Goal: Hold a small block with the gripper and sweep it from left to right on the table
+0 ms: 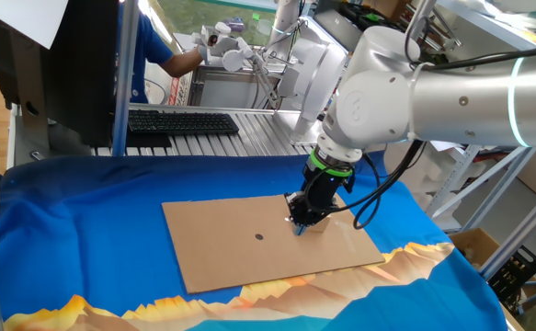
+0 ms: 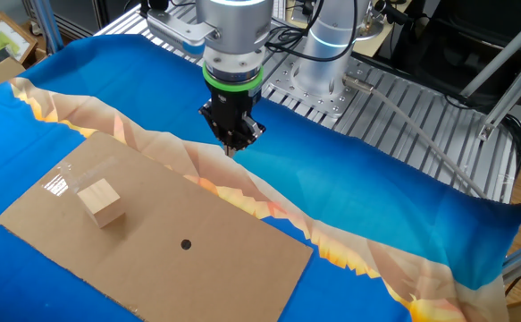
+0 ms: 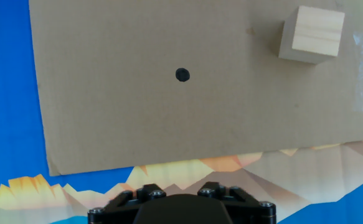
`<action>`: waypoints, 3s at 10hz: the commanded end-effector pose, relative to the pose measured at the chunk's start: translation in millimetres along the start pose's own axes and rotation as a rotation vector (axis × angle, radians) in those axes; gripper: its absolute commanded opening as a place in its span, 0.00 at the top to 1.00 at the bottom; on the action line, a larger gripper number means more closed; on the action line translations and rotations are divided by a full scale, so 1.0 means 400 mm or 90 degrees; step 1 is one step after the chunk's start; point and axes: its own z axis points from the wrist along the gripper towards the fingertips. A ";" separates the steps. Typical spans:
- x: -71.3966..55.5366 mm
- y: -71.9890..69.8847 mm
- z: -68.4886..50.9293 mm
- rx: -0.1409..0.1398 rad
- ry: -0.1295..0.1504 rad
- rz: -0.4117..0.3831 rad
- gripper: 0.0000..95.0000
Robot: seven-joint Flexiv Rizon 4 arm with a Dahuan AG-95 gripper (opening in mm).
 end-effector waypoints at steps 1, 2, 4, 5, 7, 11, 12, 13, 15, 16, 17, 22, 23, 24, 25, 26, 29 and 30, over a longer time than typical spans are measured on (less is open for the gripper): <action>0.000 0.000 0.000 0.002 0.003 0.001 1.00; 0.000 0.000 0.000 0.003 0.003 0.002 1.00; 0.001 0.000 0.000 0.005 0.018 -0.008 1.00; 0.001 0.001 0.000 0.007 0.020 -0.009 1.00; 0.001 0.001 0.000 0.009 0.018 -0.005 1.00; 0.001 0.000 -0.001 0.009 0.015 -0.003 1.00; 0.001 0.000 -0.001 0.011 0.014 -0.005 1.00; 0.001 0.000 -0.001 0.011 0.015 -0.007 1.00; 0.001 0.000 -0.001 0.010 0.015 -0.006 1.00; 0.001 0.000 -0.001 0.010 0.018 -0.016 1.00; 0.001 0.000 -0.001 0.010 0.018 -0.023 1.00; 0.001 0.000 -0.003 0.008 0.018 -0.042 1.00; 0.001 0.000 -0.003 0.009 0.017 -0.043 1.00; 0.001 0.000 -0.003 0.010 0.016 -0.043 1.00; 0.001 0.000 -0.003 0.010 0.014 -0.042 1.00; 0.002 0.000 -0.003 0.009 0.013 -0.039 1.00; 0.002 -0.001 -0.005 0.009 0.011 -0.034 1.00; 0.002 -0.001 -0.005 0.009 0.011 -0.033 1.00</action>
